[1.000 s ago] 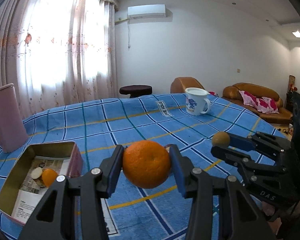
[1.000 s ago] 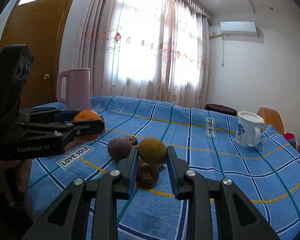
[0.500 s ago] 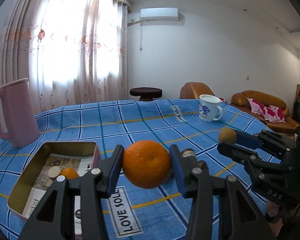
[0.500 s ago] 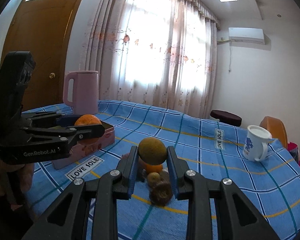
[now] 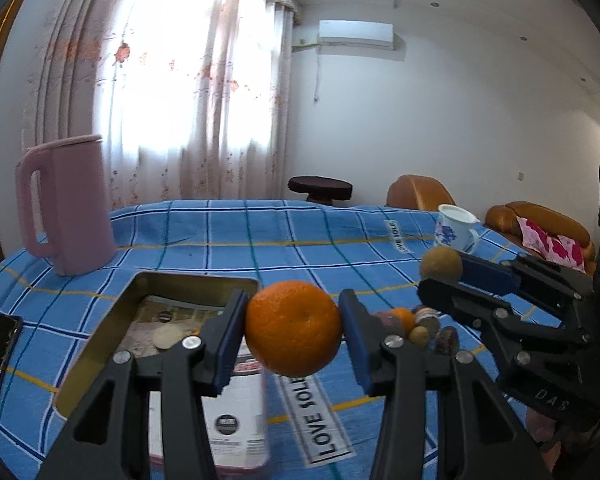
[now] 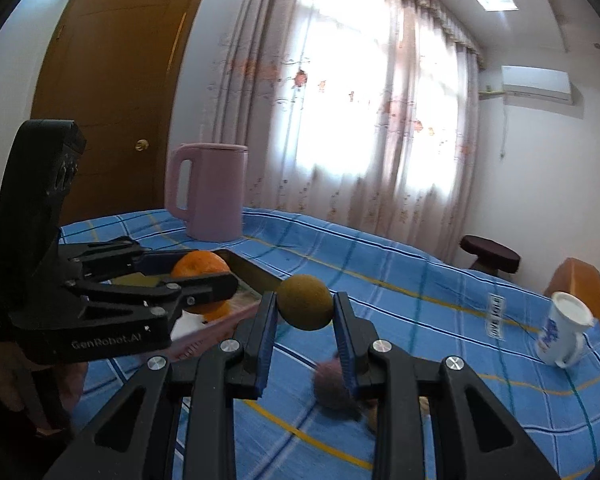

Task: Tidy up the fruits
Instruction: 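Carry the orange with the left tool over the tin while the right tool carries the brown fruit there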

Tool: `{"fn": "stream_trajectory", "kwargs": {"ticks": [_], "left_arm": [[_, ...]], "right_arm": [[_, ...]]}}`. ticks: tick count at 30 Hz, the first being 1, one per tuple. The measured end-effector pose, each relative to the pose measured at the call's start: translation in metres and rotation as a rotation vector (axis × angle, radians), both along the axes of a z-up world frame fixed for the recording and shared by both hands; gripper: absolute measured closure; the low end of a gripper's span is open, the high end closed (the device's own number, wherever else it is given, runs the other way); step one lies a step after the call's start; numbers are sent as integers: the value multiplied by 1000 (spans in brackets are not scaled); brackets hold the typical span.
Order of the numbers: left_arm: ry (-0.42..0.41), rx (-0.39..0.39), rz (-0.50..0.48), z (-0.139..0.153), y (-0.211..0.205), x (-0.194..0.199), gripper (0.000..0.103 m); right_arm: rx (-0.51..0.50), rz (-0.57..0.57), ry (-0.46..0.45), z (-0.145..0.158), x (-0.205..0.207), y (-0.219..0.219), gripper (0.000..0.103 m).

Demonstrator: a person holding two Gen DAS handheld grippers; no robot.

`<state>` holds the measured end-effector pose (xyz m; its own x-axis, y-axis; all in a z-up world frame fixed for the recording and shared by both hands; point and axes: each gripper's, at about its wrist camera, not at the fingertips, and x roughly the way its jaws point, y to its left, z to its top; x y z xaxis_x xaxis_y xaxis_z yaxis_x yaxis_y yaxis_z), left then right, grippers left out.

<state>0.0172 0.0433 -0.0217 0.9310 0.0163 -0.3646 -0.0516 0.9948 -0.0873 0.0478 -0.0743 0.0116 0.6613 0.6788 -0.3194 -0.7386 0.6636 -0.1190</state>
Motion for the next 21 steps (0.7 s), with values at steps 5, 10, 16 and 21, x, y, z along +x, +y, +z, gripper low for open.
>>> {"fn": "stream_trajectory", "kwargs": {"ticks": [5,10,16,21], "left_arm": [[5,-18,35,0,19,0,55],[11,-39,79,0,45,-2,55],[25,-57,131,-1,73,-5,55],[55,-71,171,-7,96,-4,55]], "right_arm": [[-24,42,9,-3,2,26,73],[-57,82,3,-3,-2,50,73],[-89,120,33,-7,1,76,73],[-129,154,67,-18,-1,100,73]]}}
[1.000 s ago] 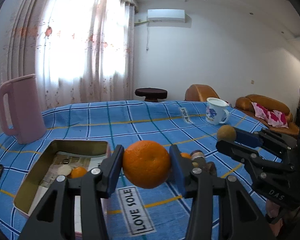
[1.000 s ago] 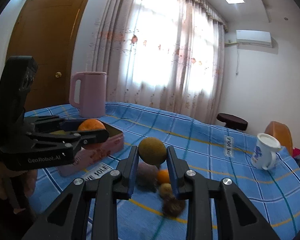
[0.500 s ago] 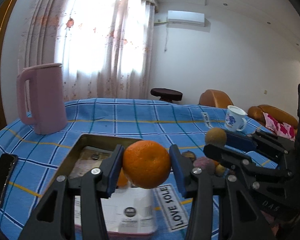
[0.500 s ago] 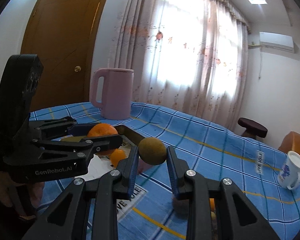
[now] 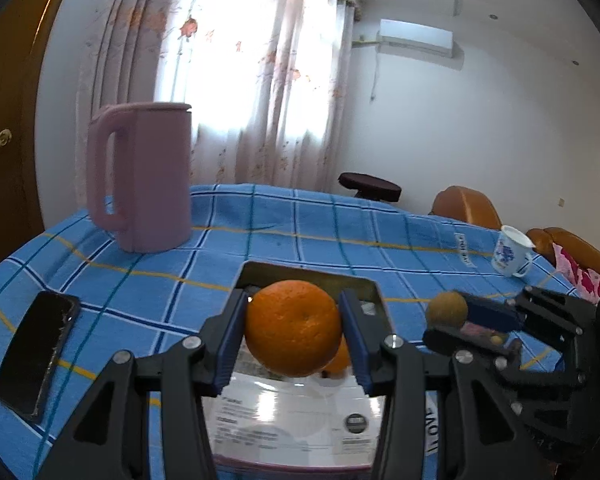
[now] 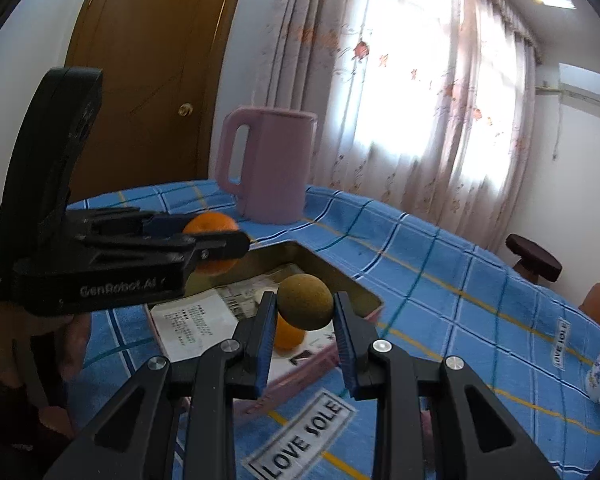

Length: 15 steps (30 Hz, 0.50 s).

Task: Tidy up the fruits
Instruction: 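Carry the orange with the left tool over the tin while the right tool carries the brown fruit there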

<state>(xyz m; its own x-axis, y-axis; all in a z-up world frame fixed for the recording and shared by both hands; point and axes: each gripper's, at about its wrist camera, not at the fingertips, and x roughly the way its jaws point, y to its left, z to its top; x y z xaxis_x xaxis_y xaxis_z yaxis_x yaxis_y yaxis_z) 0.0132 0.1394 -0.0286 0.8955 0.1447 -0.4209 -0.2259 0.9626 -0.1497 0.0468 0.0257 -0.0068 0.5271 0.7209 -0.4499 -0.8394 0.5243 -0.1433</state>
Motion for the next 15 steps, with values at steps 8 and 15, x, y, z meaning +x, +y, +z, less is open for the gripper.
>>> {"fn": "stream_trajectory", "kwargs": {"ticks": [8,15], "left_arm": [[59,-14,3,-14,13,9,55],[102,-34,0,-22,21,15,54]], "right_arm": [[-112,43,63,-26,-5,36,73],[-189,35,117,-35,4,49,73]]}}
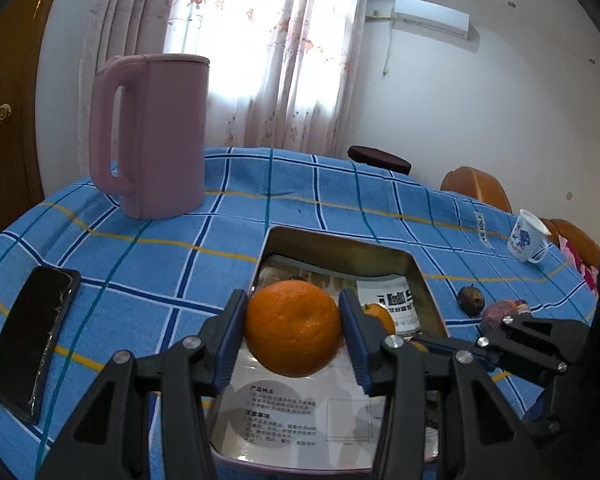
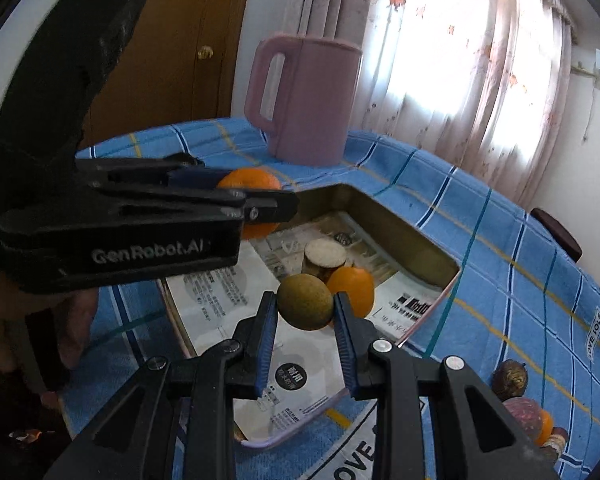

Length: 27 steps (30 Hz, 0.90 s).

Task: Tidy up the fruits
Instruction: 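Open the left tool to drop the orange into the tin while the right tool drops the brown fruit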

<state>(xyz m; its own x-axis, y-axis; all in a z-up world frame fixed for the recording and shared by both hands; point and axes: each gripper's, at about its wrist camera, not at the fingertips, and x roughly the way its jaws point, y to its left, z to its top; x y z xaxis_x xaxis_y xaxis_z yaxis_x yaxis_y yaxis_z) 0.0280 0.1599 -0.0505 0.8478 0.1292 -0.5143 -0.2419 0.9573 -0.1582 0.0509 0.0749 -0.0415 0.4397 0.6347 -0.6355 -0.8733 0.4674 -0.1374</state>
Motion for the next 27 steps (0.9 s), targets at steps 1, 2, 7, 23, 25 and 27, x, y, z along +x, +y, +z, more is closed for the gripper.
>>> {"fn": "stream_trajectory", "kwargs": {"ticks": [1,2,7,23,25,27], "left_arm": [[5,5,3,0,-1,1,54],[6,4,3,0,0,1,54],[-20,17,19,6,-4,-3,40],[-85,72,-140,30,-84,6,17],[-69,92,-180,29,-102,14,17],[-53,91,-221,26,-117,21,16]], "right_arm": [[-10,-1,10,-2,2,1,73],[-10,-2,23,-2,4,1,73],[14,-26,47,0,9,-4,63],[42,-429,-25,15,40,-179,49],[14,-468,-10,10,46,-193,49],[-11,-487,19,3,52,-202,49]]}}
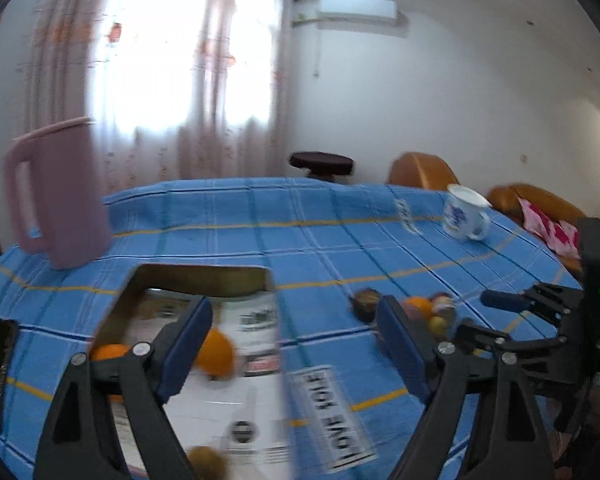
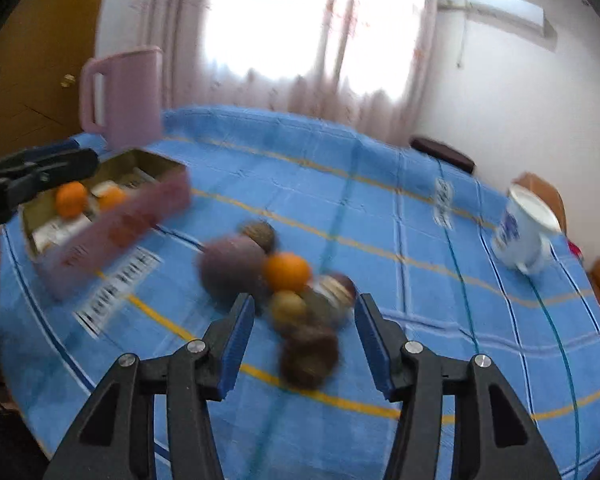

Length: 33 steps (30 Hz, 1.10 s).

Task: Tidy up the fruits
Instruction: 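Open the left tool to drop the orange into the tin while the right tool drops the brown fruit, then grasp a dark brown round fruit with the right tool while the left tool grasps the purple round fruit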

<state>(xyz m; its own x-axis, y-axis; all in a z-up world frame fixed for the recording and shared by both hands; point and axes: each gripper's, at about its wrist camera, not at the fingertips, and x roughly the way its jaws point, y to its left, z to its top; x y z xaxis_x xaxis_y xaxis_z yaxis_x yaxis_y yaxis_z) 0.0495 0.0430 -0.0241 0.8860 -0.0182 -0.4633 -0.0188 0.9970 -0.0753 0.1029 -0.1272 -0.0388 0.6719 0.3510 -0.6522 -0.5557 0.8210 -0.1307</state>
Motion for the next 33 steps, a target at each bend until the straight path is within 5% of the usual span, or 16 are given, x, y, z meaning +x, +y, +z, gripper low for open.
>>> {"fn": "stream_trajectory", "kwargs": {"ticks": [13,16,18,33], "left_arm": [[106,44,-102,-16,-46,36,16],[116,44,-103,-18,-47,39,16],[119,43,-106,-18,-49,41,16],[204,7,-170,-31,-67,70,16]], "right_arm": [[4,70,161,-21,13,3,49],[22,88,194,-22,14,2,62],[29,92,198,-22,14,1,62],[89,-99,13,10,24,-26,62]]}}
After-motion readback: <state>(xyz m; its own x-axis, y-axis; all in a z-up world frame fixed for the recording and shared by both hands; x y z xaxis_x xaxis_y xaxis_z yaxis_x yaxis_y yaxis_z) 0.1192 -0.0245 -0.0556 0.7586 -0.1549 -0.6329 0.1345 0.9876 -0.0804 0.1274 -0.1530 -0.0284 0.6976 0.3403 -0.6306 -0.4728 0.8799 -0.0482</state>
